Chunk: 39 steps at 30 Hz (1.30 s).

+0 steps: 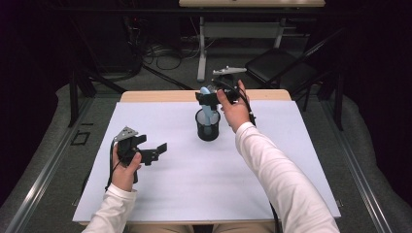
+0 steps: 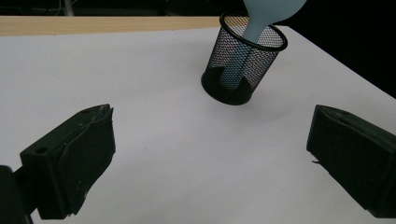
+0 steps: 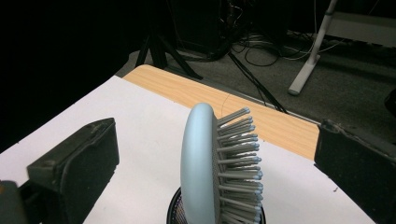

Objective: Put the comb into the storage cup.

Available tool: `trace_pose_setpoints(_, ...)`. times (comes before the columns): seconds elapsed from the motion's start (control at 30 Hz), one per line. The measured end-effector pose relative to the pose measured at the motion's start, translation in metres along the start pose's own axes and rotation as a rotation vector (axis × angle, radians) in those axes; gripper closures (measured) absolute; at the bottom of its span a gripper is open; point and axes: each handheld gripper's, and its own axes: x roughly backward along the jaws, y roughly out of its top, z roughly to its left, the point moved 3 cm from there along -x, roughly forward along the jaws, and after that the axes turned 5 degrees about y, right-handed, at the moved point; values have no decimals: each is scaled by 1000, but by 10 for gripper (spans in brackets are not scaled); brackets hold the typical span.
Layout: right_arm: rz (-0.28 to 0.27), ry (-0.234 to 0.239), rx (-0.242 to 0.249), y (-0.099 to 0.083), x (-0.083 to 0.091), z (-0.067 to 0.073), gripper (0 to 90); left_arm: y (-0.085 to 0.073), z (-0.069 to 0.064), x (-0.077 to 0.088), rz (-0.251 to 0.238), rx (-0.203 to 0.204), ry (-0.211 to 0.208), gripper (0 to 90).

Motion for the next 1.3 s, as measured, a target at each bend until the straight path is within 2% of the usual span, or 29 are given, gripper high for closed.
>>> trace_pose_setpoints(0.33,1,9,1,1,5,2,0,1,1,3,-5,0,-1,13)
trace_pose_setpoints(0.6,24,42,17,-2,16,8,0,1,2,7,-8,0,-4,13)
trace_pose_setpoints(0.83,41,64,28,-11,28,11,0,2,2,7,-5,-1,-5,13)
trace_pose_setpoints(1.3,64,70,41,-32,52,6,0,1,1,7,0,-6,-6,13)
